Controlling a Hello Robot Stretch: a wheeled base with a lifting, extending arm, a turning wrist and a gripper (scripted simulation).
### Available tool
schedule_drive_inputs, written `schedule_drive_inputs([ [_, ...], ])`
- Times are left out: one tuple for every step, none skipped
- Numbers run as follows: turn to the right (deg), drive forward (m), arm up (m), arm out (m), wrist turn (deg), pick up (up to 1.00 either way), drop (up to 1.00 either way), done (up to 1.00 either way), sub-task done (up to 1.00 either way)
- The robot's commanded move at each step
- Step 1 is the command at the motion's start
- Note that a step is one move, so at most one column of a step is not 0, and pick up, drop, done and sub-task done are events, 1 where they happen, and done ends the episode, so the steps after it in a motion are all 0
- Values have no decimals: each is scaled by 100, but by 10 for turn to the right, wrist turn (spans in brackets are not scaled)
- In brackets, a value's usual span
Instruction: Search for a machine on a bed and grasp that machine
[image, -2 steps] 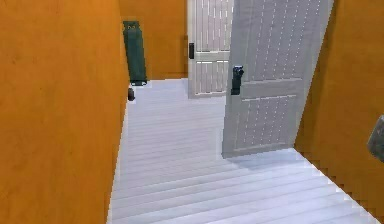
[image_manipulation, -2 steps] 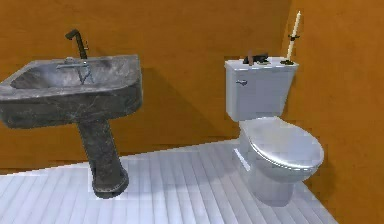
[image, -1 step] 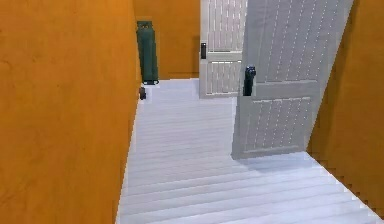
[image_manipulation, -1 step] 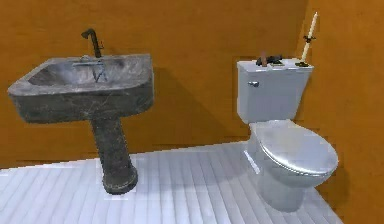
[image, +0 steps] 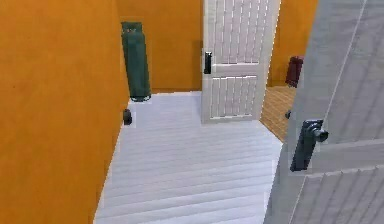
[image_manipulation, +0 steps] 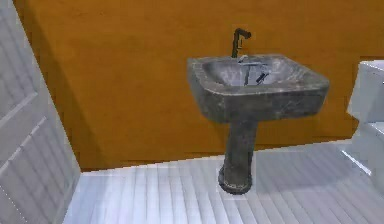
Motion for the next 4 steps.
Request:
schedule_drive_inputs([
  [0,55,0,0,0,0,0,0,0],
  [120,0,0,0,0,0,0,0,0],
  [30,0,0,0,0,0,0,0,0],
  [0,75,0,0,0,0,0,0,0],
])
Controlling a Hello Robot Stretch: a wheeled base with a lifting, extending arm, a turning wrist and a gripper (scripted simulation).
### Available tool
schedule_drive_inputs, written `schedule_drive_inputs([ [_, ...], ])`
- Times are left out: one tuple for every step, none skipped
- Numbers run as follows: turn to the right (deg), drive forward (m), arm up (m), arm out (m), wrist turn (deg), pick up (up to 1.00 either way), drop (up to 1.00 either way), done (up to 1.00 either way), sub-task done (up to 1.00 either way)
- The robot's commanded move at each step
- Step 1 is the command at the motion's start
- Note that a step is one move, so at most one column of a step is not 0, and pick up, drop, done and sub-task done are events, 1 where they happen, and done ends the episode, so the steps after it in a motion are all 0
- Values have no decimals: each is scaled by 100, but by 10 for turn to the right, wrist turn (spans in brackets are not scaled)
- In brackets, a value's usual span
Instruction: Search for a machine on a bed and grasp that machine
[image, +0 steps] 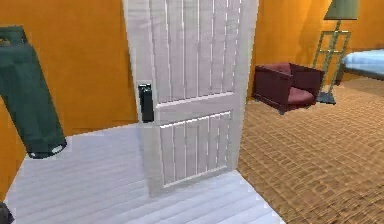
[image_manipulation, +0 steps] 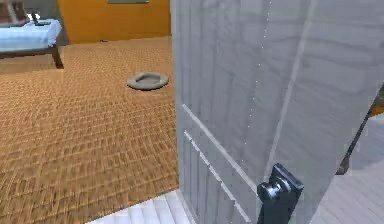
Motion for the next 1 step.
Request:
schedule_drive_inputs([
  [450,0,0,0,0,0,0,0,0],
])
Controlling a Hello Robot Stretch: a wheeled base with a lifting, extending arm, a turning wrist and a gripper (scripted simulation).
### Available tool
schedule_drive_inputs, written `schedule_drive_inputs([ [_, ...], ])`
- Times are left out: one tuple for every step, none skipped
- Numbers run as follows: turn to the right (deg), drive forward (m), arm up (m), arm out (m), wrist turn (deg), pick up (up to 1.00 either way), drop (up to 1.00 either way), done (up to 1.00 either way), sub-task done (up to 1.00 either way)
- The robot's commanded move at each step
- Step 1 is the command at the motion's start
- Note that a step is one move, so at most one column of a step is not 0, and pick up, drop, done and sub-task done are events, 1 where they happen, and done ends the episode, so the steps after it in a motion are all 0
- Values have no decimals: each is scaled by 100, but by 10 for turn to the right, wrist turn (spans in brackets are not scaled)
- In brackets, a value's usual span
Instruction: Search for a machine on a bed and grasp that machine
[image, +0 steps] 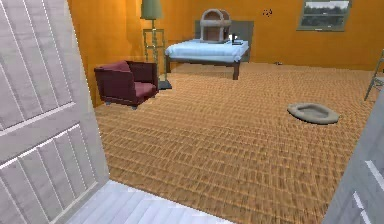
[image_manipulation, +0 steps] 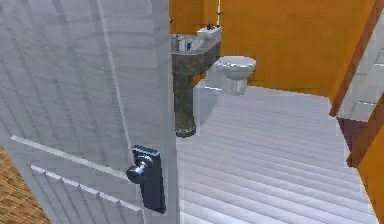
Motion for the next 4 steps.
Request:
schedule_drive_inputs([
  [180,0,0,0,0,0,0,0,0],
  [0,100,0,0,0,0,0,0,0],
  [30,0,0,0,0,0,0,0,0],
  [0,100,0,0,0,0,0,0,0],
])
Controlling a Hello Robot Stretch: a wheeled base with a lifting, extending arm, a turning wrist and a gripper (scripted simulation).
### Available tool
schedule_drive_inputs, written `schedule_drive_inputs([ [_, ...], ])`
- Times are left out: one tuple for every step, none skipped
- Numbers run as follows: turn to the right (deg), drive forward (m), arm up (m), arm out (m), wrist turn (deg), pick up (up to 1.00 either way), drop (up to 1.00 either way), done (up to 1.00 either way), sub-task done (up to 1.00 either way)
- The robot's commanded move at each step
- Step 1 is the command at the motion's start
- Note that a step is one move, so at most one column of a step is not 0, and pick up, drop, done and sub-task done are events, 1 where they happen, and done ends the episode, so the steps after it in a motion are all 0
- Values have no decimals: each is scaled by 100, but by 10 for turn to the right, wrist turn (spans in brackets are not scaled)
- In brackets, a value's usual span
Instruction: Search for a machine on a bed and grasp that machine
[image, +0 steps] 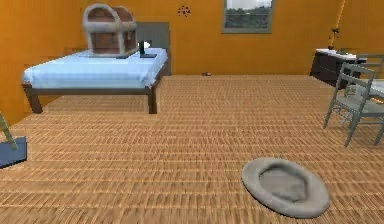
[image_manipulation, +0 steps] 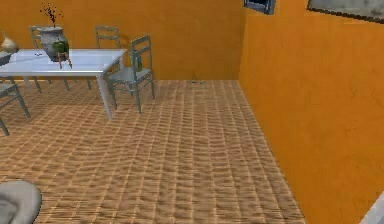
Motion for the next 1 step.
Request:
schedule_drive_inputs([
  [0,100,0,0,0,0,0,0,0],
])
